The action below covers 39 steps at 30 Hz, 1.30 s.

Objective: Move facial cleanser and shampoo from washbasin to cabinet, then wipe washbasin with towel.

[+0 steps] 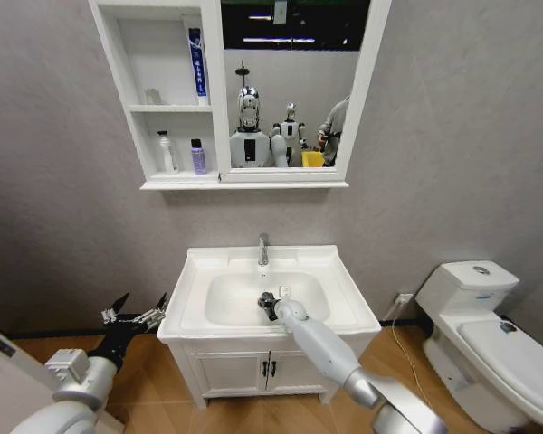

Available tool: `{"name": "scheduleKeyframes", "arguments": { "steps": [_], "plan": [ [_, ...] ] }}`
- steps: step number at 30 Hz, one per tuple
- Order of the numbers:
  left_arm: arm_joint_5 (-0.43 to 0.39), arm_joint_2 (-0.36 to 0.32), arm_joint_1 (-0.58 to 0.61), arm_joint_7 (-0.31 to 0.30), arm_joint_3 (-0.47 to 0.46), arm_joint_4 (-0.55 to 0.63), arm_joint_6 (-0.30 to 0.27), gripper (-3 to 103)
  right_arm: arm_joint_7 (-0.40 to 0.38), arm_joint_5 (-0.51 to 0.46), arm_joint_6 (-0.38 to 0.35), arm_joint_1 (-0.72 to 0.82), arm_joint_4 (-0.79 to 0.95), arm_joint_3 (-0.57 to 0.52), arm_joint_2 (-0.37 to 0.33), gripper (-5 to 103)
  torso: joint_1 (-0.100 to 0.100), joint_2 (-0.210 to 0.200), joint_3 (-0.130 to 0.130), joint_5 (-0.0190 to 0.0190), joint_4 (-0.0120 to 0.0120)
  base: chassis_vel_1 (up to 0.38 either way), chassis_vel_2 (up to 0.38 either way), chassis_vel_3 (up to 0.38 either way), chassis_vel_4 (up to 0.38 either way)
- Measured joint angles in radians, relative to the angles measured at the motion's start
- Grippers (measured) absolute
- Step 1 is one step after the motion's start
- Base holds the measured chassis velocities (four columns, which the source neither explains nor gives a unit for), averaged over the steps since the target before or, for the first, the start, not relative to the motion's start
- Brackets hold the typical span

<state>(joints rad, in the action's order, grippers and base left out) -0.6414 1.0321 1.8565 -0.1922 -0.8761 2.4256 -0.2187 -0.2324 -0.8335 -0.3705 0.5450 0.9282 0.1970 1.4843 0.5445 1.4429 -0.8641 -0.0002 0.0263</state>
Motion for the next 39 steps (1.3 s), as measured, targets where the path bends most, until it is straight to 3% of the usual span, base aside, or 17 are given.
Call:
{"name": "scheduleKeyframes", "arguments": {
  "steps": [7, 12, 22, 28, 30, 31, 34, 39],
  "plan": [
    [0.0, 0.0, 0.0, 0.0, 0.0, 0.0, 0.0, 100, 0.062, 0.064, 0.081, -0.038, -0.12, 0.004, 0.1, 3, 0.0, 0.0, 0.0, 0.0001, -0.0003, 0.0, 0.0, 0.0, 0.0],
    [0.0, 0.0, 0.0, 0.0, 0.0, 0.0, 0.0, 100, 0.06, 0.087, 0.081, -0.033, -0.14, 0.003, 0.097, 3, 0.0, 0.0, 0.0, 0.0004, -0.0001, 0.0, 0.0, 0.0, 0.0],
    [0.0, 0.0, 0.0, 0.0, 0.0, 0.0, 0.0, 100, -0.014, 0.093, 0.011, 0.033, -0.01, -0.046, -0.071, 3, 0.0, 0.0, 0.0, 0.0003, 0.0001, 0.0, 0.0, 0.0, 0.0],
    [0.0, 0.0, 0.0, 0.0, 0.0, 0.0, 0.0, 100, -0.058, 0.049, -0.039, 0.085, 0.091, -0.099, -0.176, 3, 0.0, 0.0, 0.0, 0.0005, -0.0002, 0.0, 0.0, 0.0, 0.0],
    [0.0, 0.0, 0.0, 0.0, 0.0, 0.0, 0.0, 100, -0.075, 0.035, -0.053, 0.112, 0.15, -0.113, -0.24, 3, 0.0, 0.0, 0.0, 0.0012, -0.0003, 0.0, 0.0, 0.0, 0.0],
    [0.0, 0.0, 0.0, 0.0, 0.0, 0.0, 0.0, 100, -0.075, 0.035, -0.053, 0.112, 0.15, -0.113, -0.24, 3, 0.0, 0.0, 0.0, 0.0012, -0.0003, 0.0, 0.0, 0.0, 0.0],
    [0.0, 0.0, 0.0, 0.0, 0.0, 0.0, 0.0, 100, -0.087, 0.013, -0.075, 0.129, 0.245, -0.13, -0.359, 3, 0.0, 0.0, 0.0, 0.0012, -0.0007, 0.0, 0.0, 0.0, 0.0],
    [0.0, 0.0, 0.0, 0.0, 0.0, 0.0, 0.0, 100, -0.09, 0.005, -0.079, 0.133, 0.324, -0.14, -0.457, 3, 0.0, 0.0, 0.0, 0.0012, -0.0007, 0.0, 0.0, 0.0, 0.0]
  ]
}}
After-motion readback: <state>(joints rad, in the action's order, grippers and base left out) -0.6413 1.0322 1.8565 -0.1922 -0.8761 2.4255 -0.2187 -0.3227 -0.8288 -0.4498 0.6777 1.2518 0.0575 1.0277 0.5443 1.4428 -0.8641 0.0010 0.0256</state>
